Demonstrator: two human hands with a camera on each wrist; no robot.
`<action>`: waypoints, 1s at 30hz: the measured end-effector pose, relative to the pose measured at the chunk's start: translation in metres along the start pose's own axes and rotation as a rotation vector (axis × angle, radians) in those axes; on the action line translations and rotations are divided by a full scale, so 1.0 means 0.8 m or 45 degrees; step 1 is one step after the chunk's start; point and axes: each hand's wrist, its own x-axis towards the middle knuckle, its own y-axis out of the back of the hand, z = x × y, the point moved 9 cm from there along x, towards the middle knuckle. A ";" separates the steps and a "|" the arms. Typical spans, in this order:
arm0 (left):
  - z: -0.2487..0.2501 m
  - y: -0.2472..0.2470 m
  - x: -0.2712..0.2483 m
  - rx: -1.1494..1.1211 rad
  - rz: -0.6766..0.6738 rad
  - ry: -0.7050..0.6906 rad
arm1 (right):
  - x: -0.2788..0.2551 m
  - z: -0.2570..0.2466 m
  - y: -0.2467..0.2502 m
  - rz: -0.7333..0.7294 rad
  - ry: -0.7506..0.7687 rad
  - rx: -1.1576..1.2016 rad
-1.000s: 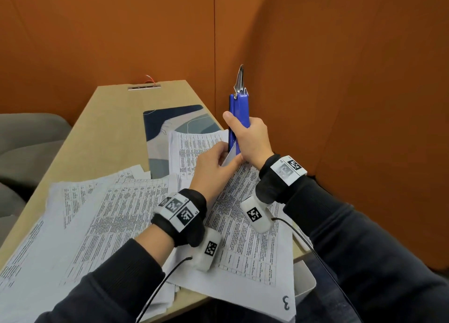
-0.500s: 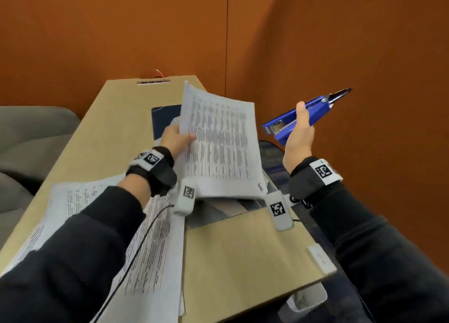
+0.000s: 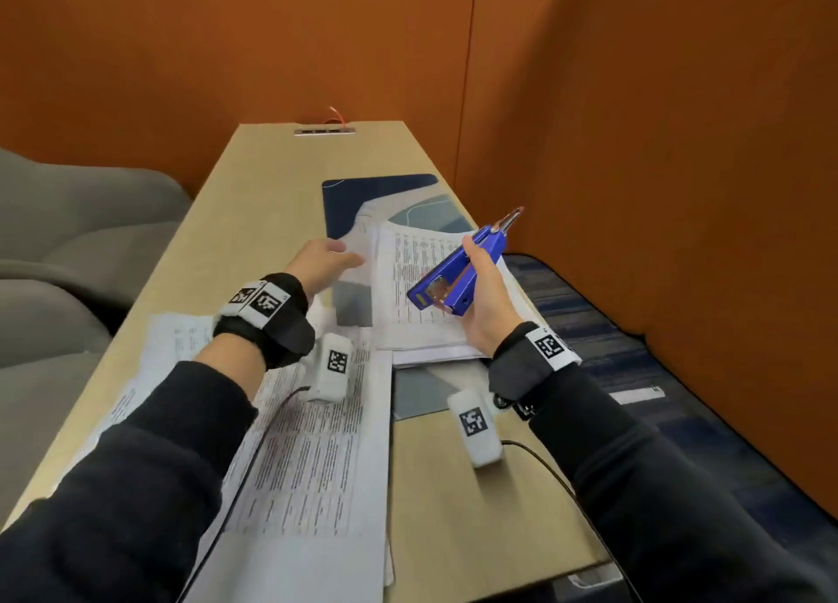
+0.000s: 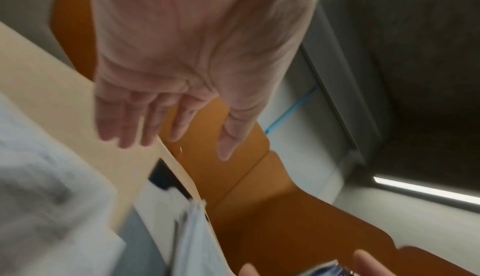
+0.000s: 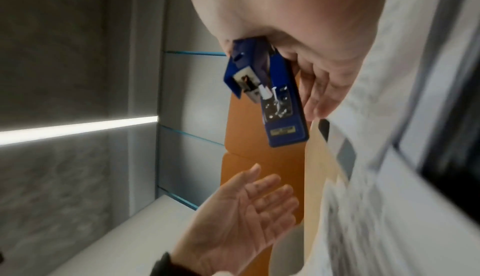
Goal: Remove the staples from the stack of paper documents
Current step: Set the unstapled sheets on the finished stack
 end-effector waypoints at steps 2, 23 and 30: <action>-0.026 0.056 -0.034 0.108 0.057 0.064 | -0.010 0.035 -0.040 -0.102 -0.079 0.064; -0.138 0.117 -0.157 -0.420 -0.226 0.040 | -0.031 0.124 -0.058 -0.262 -0.430 0.360; -0.142 0.158 -0.180 -1.019 -0.103 0.078 | -0.059 0.100 -0.069 -0.248 -0.355 0.298</action>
